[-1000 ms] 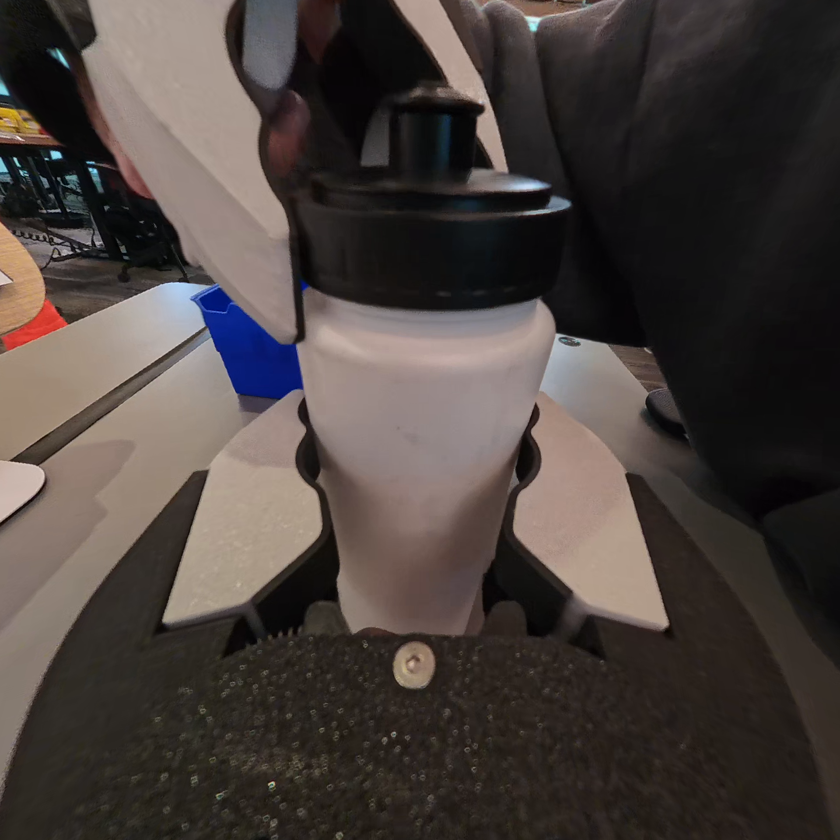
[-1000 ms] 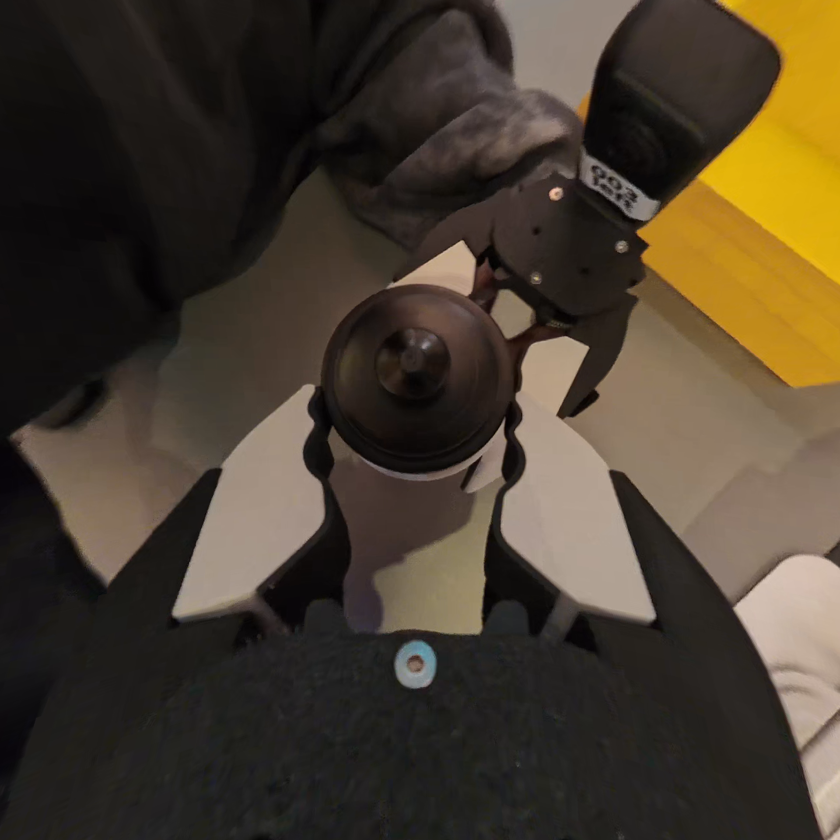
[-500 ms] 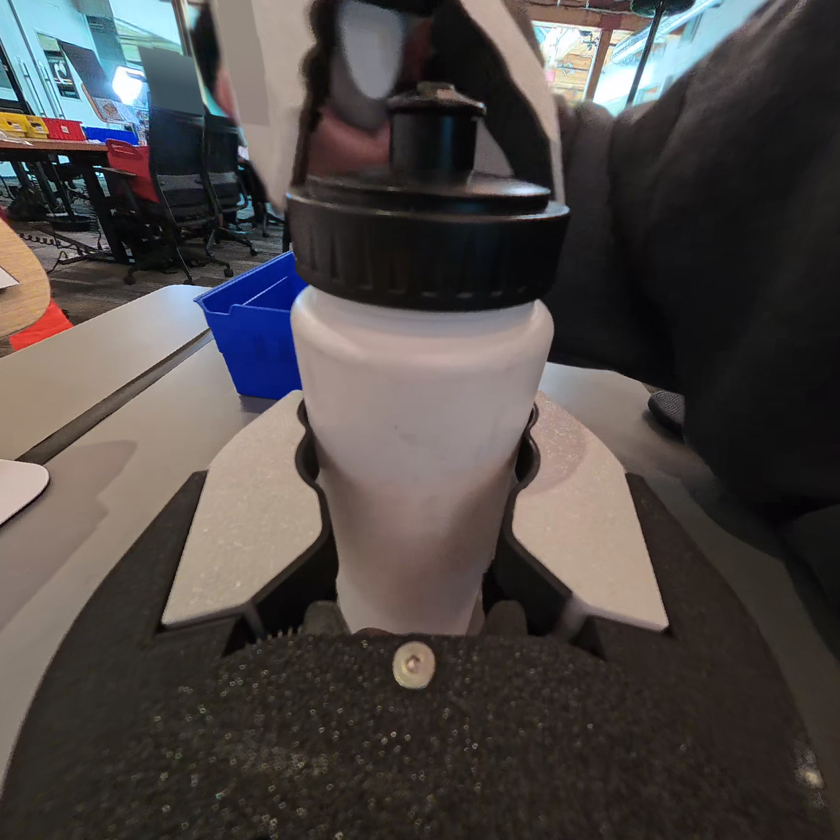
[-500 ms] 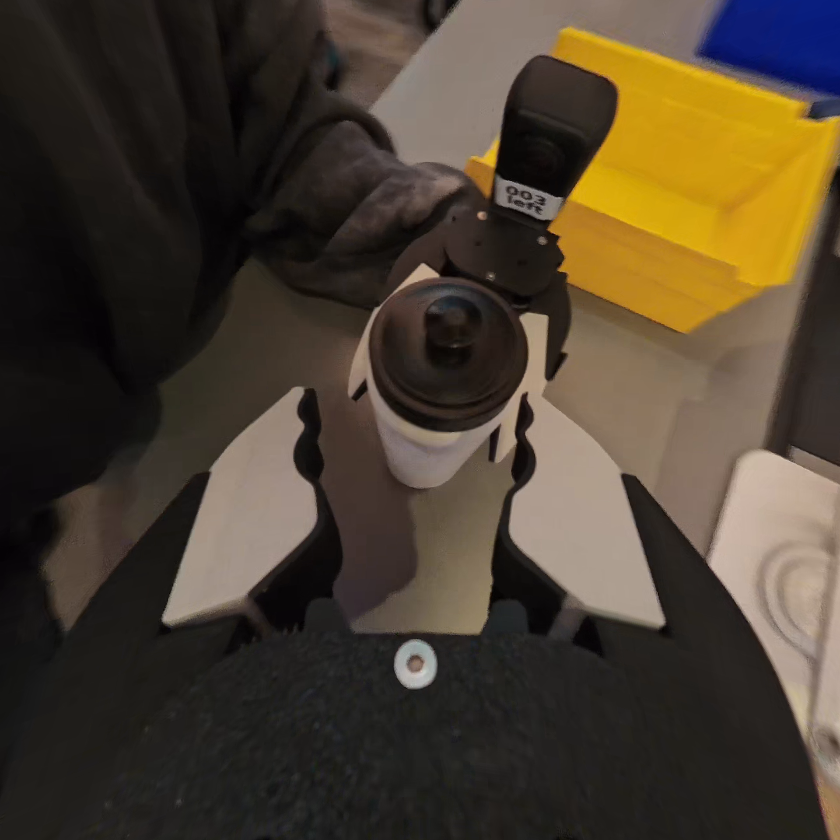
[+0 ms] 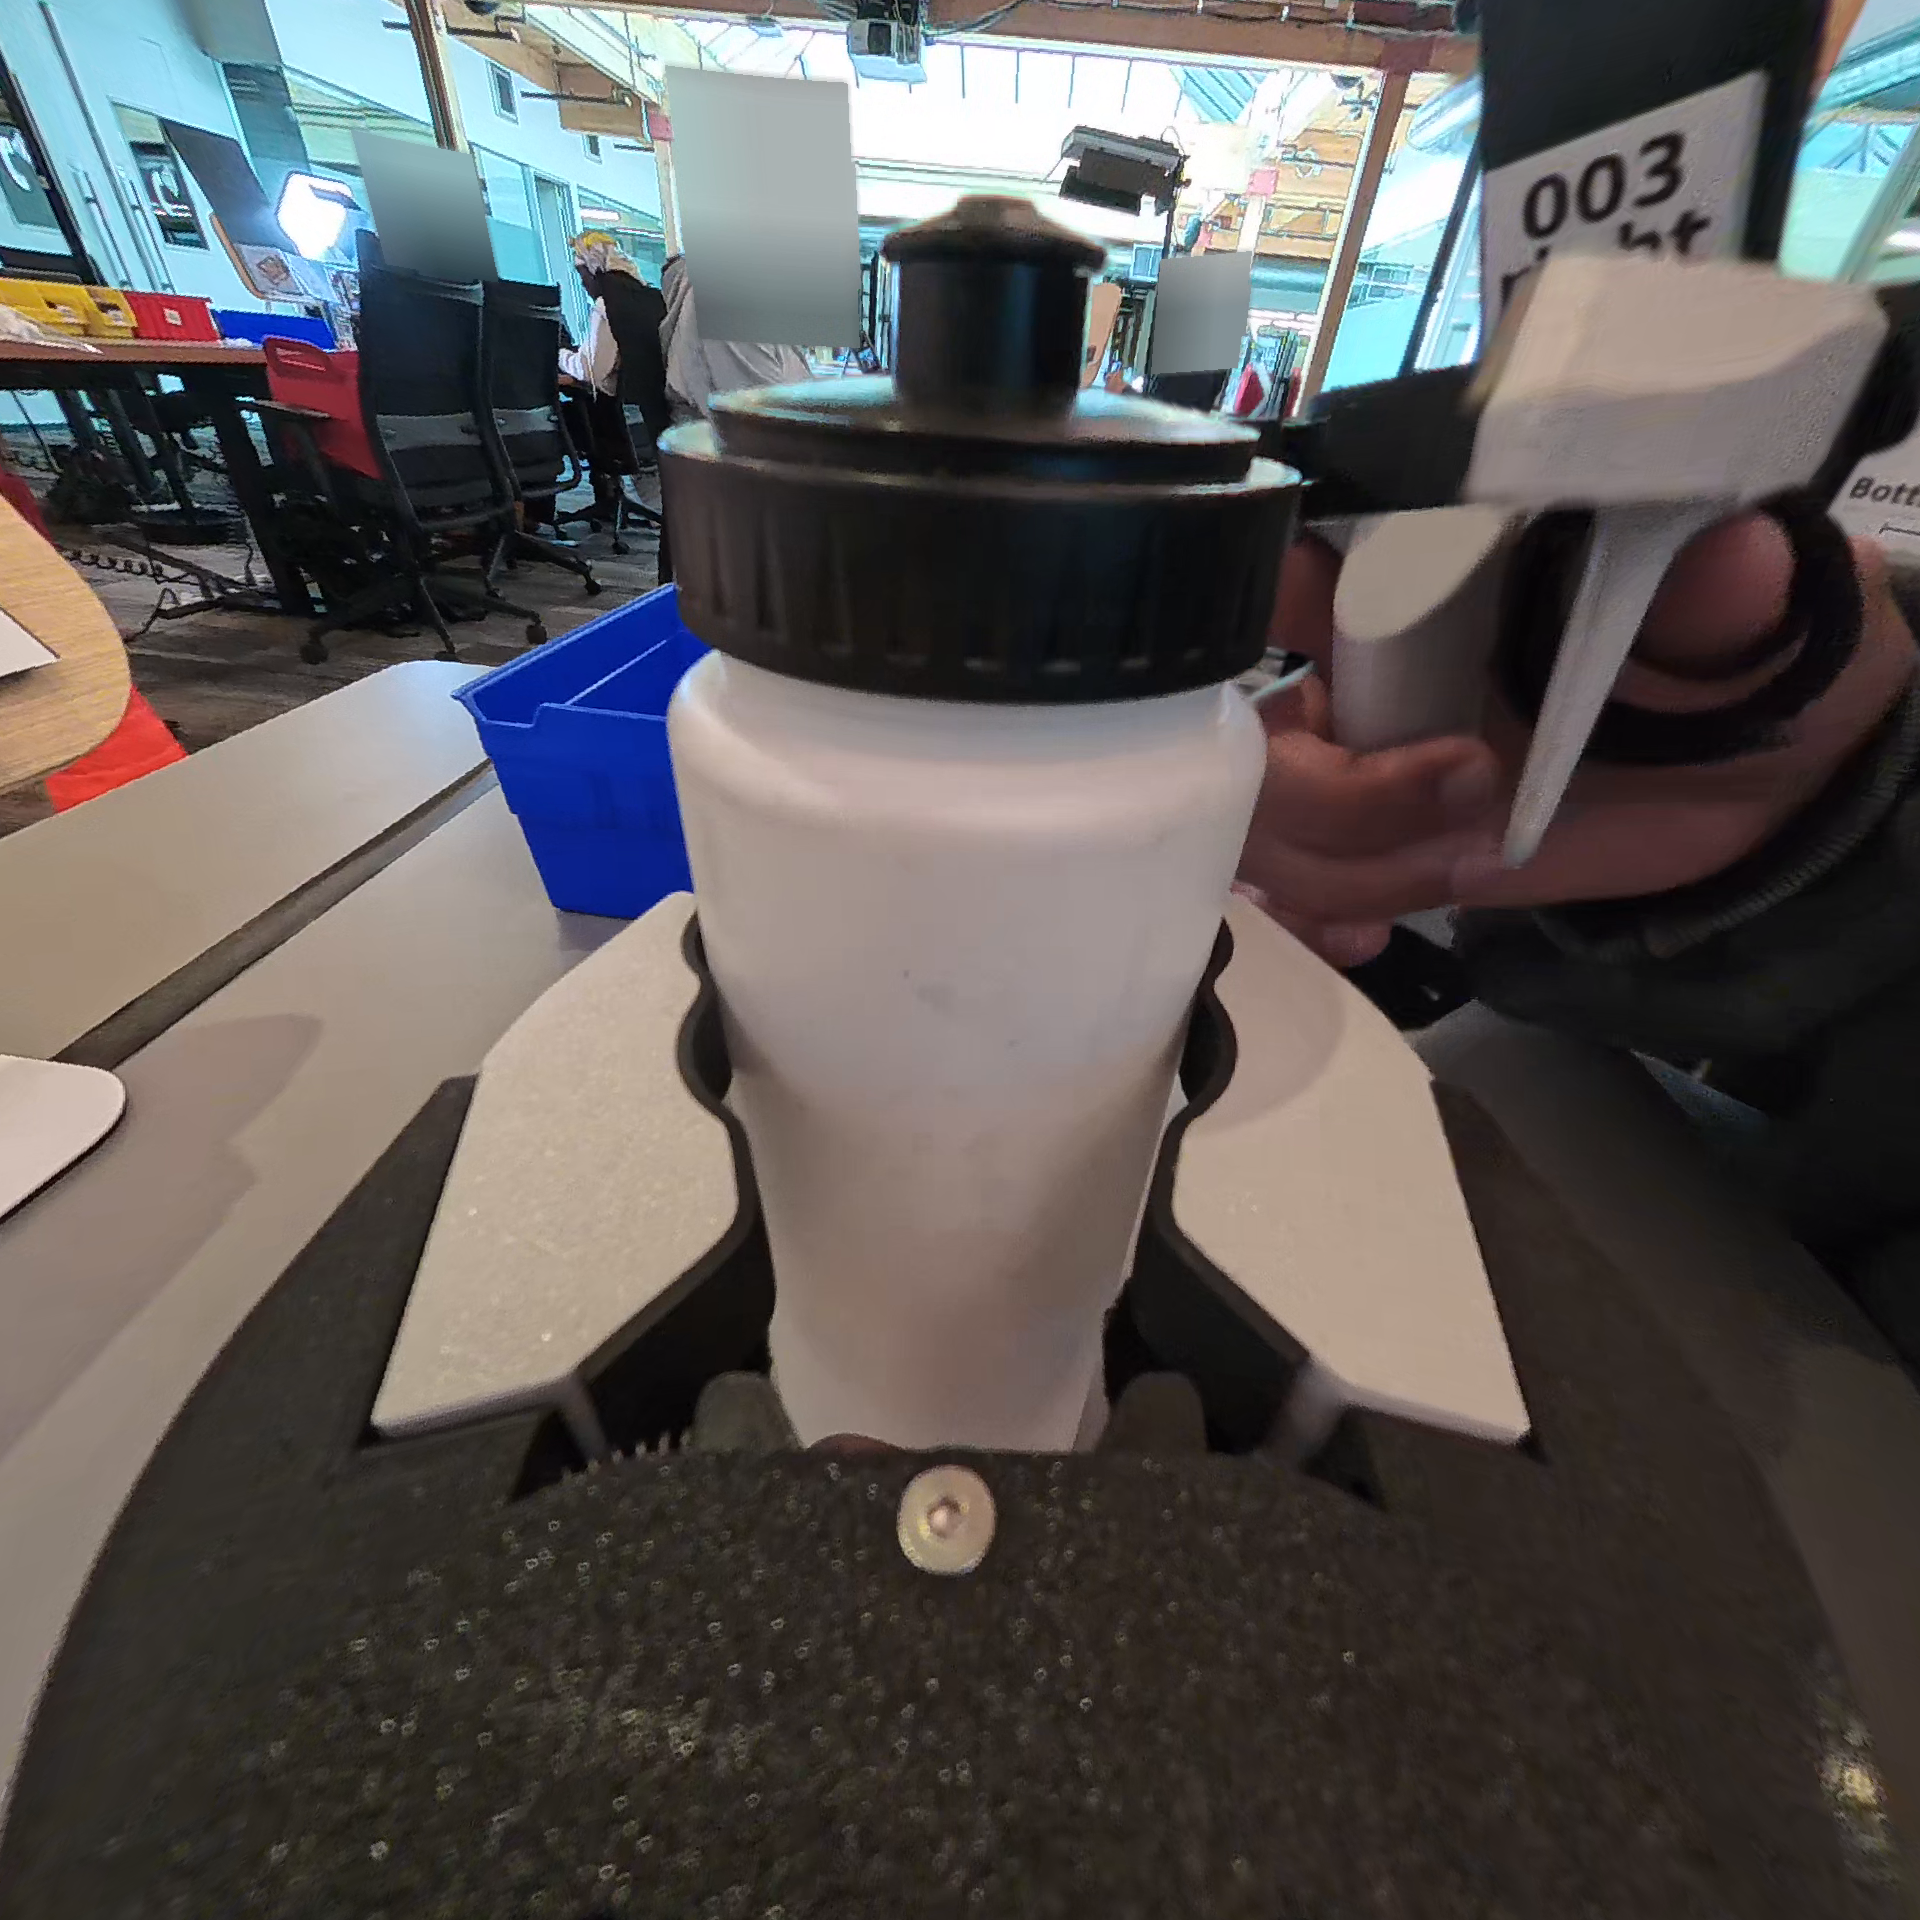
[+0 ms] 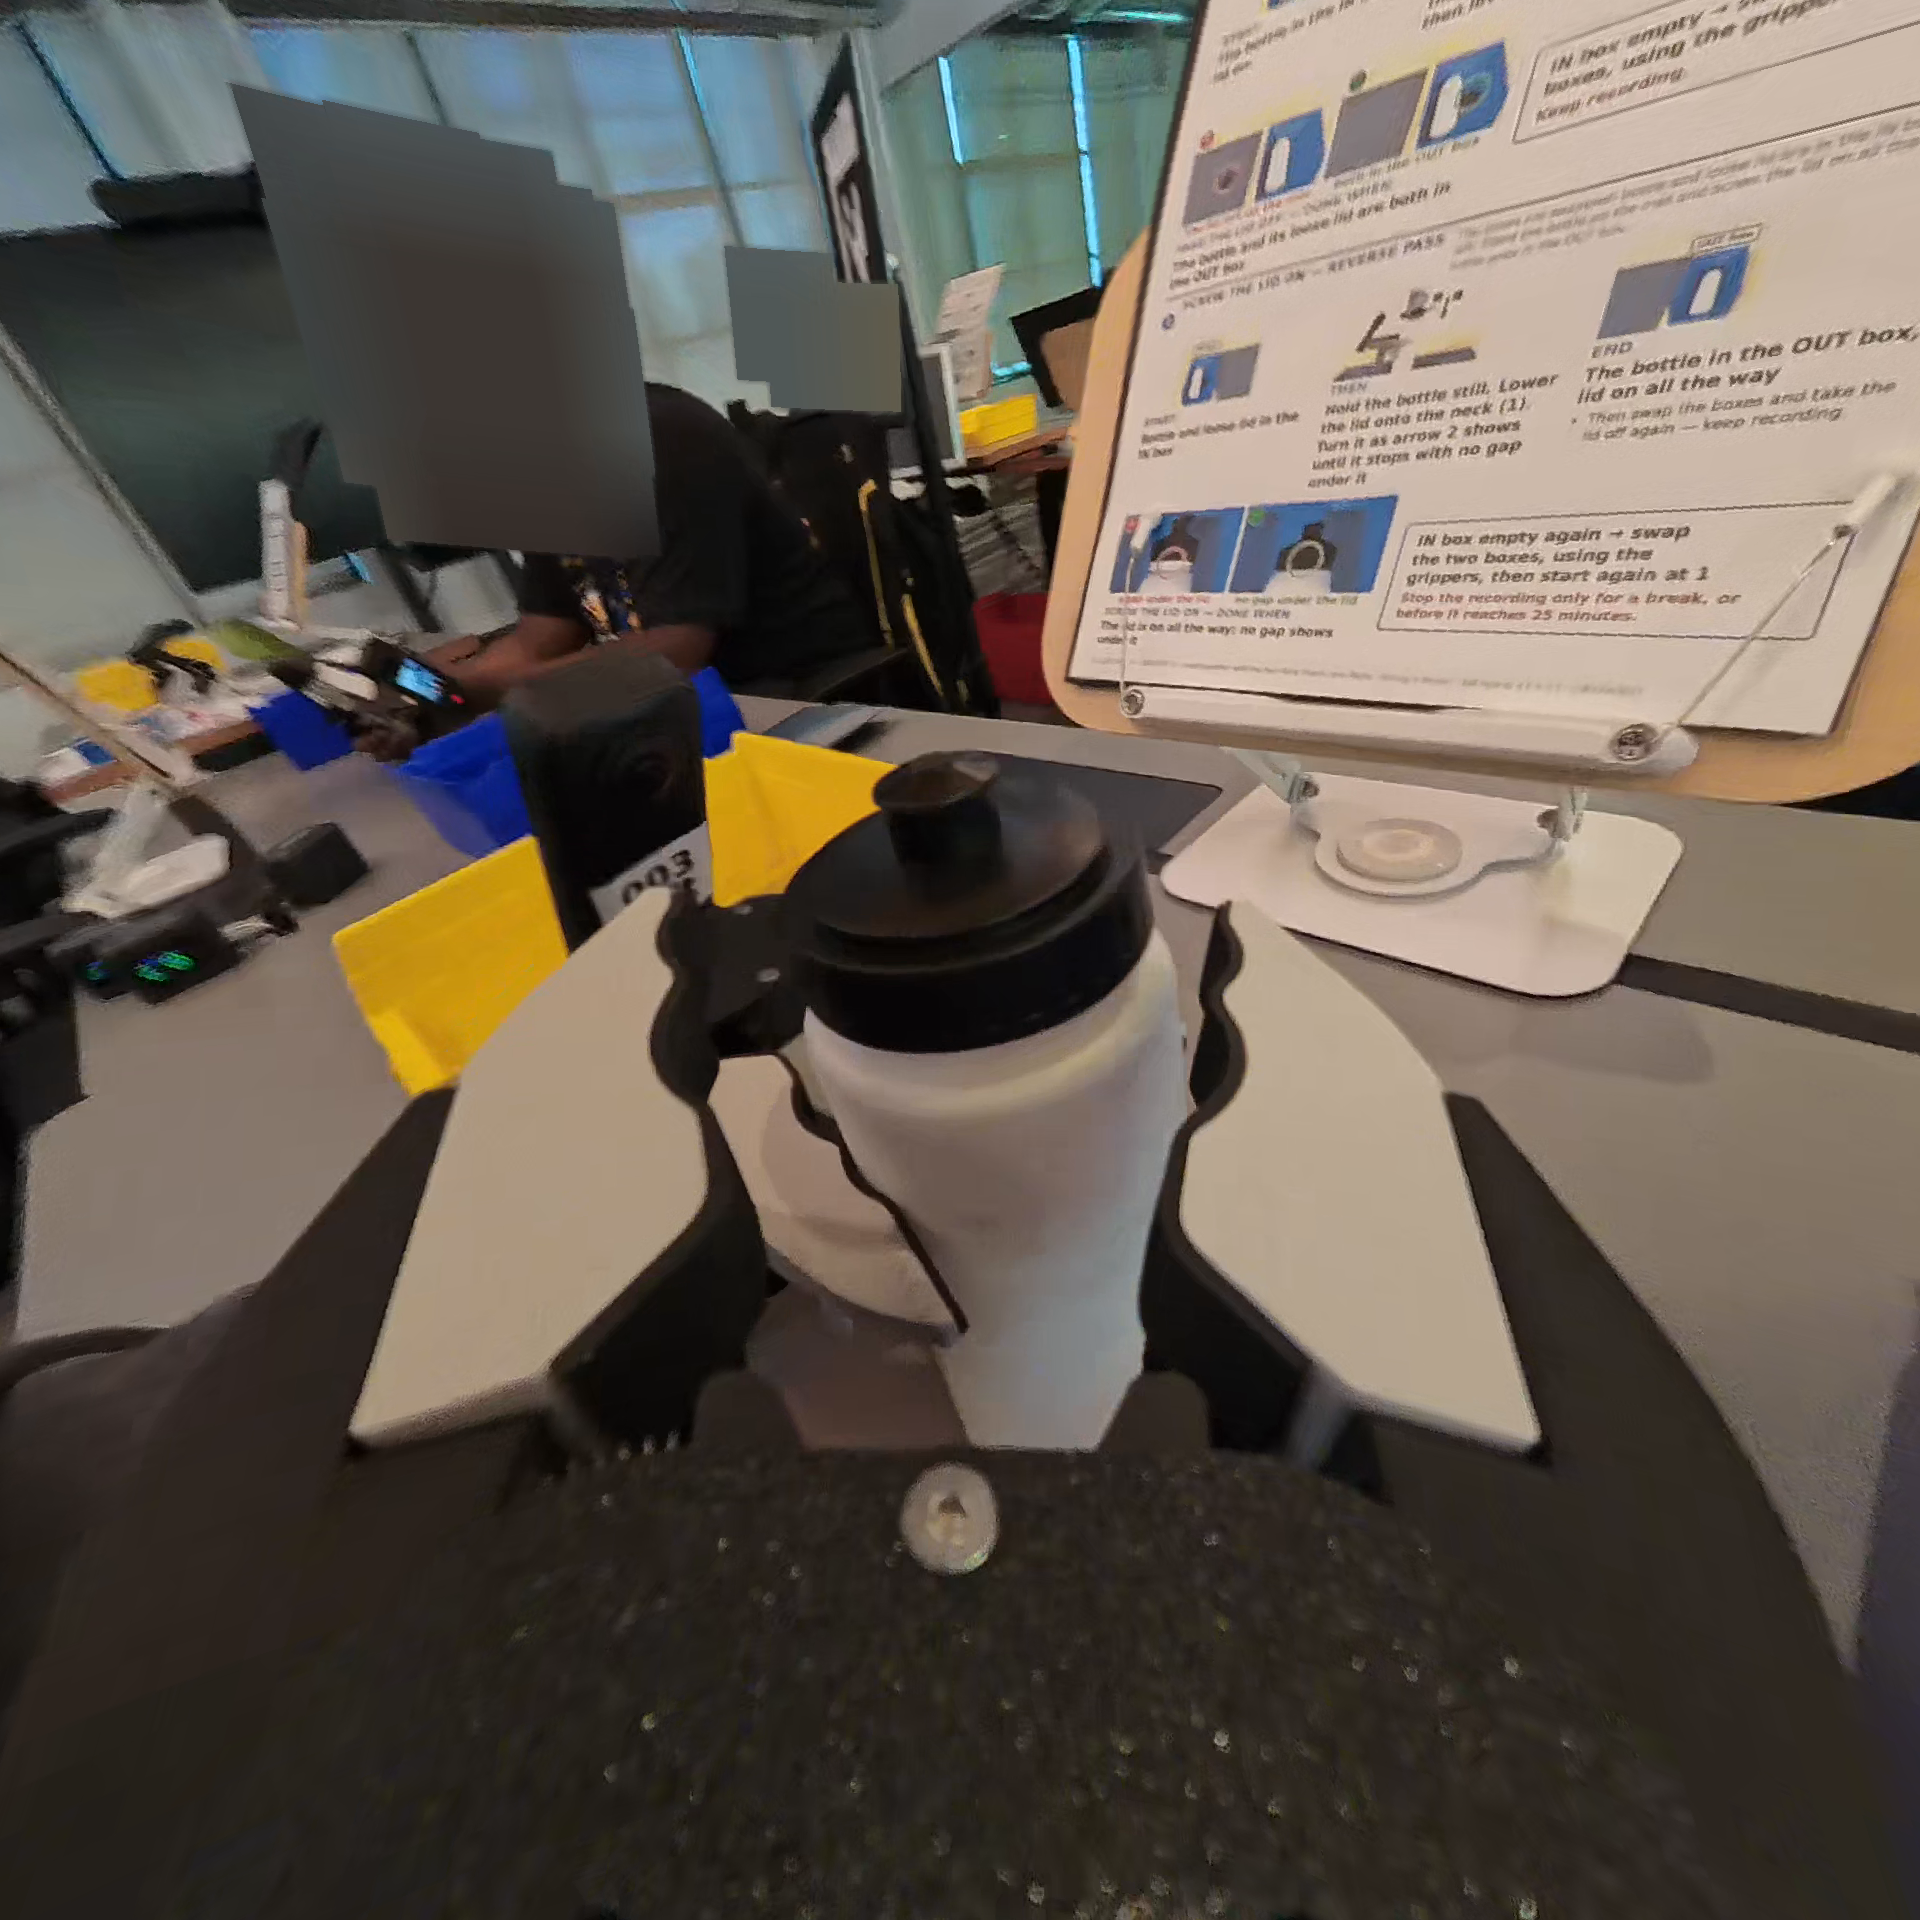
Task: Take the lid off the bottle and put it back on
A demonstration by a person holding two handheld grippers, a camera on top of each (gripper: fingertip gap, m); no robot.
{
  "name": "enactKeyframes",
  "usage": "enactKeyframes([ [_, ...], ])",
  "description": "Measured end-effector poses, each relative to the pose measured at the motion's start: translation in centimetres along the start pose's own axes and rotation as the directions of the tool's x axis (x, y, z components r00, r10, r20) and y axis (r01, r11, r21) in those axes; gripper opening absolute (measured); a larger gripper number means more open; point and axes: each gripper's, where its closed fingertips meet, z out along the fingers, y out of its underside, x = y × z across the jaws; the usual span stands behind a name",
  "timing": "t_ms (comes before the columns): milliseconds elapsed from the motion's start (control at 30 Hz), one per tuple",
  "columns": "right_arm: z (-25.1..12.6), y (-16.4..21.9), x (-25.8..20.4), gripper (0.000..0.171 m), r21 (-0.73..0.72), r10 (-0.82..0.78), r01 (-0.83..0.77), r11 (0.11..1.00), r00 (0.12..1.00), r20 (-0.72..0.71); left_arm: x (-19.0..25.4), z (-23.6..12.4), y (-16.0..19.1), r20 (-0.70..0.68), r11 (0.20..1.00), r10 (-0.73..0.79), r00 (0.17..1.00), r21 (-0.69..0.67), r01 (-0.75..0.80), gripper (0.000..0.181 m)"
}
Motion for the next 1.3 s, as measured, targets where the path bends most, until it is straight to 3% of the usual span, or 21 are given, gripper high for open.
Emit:
enactKeyframes([
  [200, 1.7, 0.8, 0.4, 0.076, -0.112, -0.160, 0.147, 0.983, 0.981, -0.112, 0.0, -0.1, 0.0, -0.001, 1.000, -0.004, 1.000, 0.003, 0.004, 0.086],
  [367, 1.6, 1.1, 0.0, 0.076, -0.209, -0.176, 0.198, 0.958, 0.977, 0.120, 0.1, -0.1, 0.0, -0.010, 1.000, -0.005, 1.000, 0.005, 0.005, 0.086],
  [567, 1.3, 1.7, -0.5, 0.076, -0.332, -0.172, 0.356, 0.874, 0.864, 0.473, 0.1, -0.2, 0.0, -0.013, 1.000, -0.007, 1.000, 0.012, 0.008, 0.086],
  [733, 0.5, 2.0, -0.9, 0.075, -0.297, -0.118, 0.545, 0.784, 0.601, 0.791, 0.4, -0.1, 0.0, -0.023, 1.000, 0.000, 1.000, 0.008, 0.000, 0.086],
  [900, -0.3, 2.2, -1.1, 0.075, -0.174, -0.050, 0.680, 0.713, 0.296, 0.954, 0.8, -0.1, 0.1, -0.040, 1.000, 0.007, 0.999, 0.004, -0.007, 0.086],
  [1033, -0.7, 2.3, -1.0, 0.075, -0.061, 0.028, 0.750, 0.659, 0.056, 0.998, 0.8, -0.1, 0.0, -0.049, 1.000, -0.004, 0.999, 0.009, 0.005, 0.086],
  [1167, -0.7, 2.3, -0.9, 0.076, 0.030, 0.100, 0.801, 0.597, -0.112, 0.989, 0.7, -0.2, 0.0, -0.045, 1.000, -0.005, 0.999, 0.003, 0.005, 0.086],
  [1300, -0.5, 2.2, -1.1, 0.076, 0.063, 0.123, 0.791, 0.609, -0.173, 0.977, 0.7, -0.5, 0.0, -0.054, 1.000, -0.013, 0.998, 0.016, 0.014, 0.086],
])
